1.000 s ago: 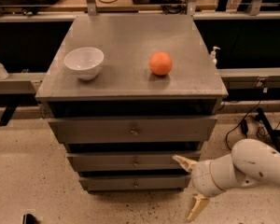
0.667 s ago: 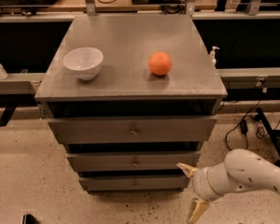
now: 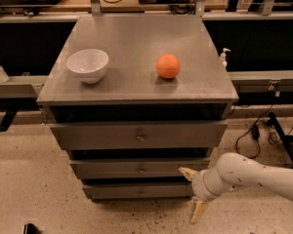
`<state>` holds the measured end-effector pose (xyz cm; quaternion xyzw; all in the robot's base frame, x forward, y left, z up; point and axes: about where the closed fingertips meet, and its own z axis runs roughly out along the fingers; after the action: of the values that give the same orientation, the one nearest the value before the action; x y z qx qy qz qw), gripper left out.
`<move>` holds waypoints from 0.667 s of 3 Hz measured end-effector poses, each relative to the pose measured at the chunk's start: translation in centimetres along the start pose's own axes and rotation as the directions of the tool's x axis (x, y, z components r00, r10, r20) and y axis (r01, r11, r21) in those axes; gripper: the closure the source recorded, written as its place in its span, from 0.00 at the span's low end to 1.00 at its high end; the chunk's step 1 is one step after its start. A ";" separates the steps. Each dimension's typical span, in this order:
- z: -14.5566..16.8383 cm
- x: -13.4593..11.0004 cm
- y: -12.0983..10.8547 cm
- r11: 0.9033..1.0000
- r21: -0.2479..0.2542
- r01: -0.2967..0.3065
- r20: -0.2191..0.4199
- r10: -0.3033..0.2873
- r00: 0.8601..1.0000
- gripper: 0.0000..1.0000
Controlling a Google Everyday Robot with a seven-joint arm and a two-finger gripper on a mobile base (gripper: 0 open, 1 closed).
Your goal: Open middle drawer
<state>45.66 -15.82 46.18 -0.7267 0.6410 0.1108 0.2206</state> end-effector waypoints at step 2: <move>1.9 3.6 -5.6 0.998 0.054 0.017 -0.045 -0.015 0.999 0.00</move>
Offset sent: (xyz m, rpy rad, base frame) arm 0.1027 -0.0368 -0.0245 -0.0625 -0.1094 -0.0441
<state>51.95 -17.72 43.94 -0.7280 0.6426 0.0755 0.2269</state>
